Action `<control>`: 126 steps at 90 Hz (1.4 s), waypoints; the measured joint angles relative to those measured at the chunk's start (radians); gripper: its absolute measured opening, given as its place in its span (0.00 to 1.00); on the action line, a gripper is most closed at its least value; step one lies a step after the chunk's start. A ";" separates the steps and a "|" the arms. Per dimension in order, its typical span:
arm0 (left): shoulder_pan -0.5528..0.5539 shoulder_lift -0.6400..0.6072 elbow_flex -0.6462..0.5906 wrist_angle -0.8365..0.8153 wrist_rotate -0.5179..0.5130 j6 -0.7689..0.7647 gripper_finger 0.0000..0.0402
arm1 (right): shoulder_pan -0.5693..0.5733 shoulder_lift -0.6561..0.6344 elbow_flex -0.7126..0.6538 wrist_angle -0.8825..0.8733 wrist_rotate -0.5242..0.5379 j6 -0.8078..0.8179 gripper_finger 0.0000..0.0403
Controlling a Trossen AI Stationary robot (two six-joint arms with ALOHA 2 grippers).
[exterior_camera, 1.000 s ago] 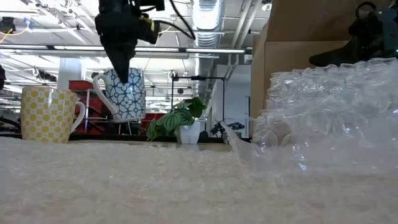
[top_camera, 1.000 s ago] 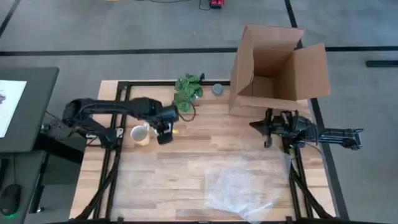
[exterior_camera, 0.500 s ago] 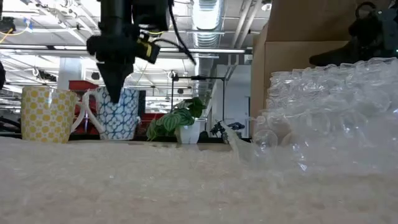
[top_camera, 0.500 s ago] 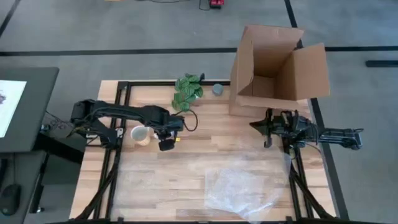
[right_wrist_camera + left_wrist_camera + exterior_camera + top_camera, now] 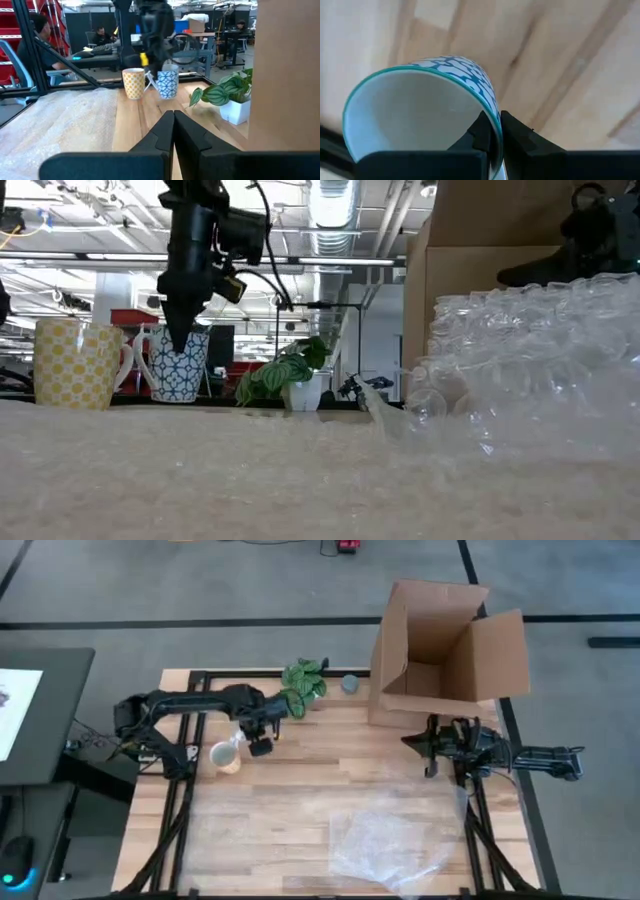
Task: Wrap mug
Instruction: Put the blue cup beside the orange cup, then prepare the bubble wrap in the center of the table
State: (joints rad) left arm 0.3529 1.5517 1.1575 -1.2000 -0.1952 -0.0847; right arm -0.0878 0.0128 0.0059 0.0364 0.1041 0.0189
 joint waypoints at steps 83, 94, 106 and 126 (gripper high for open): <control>0.120 -0.085 -0.091 0.082 0.005 0.039 0.34 | 0.000 0.000 0.000 0.000 0.000 0.000 0.00; 0.125 -0.155 -0.091 0.059 0.005 0.039 0.37 | 0.000 0.000 0.000 0.000 0.000 0.000 0.00; 0.137 -0.264 -0.091 0.059 0.005 0.037 0.37 | 0.000 0.000 0.000 0.000 0.000 0.000 0.00; 0.118 -0.445 -0.045 0.086 0.023 -0.014 0.37 | 0.000 0.000 0.000 0.000 0.000 0.000 0.00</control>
State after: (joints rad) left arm 0.4711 1.1065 1.1123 -1.1142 -0.1726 -0.0991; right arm -0.0878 0.0128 0.0060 0.0368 0.1040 0.0189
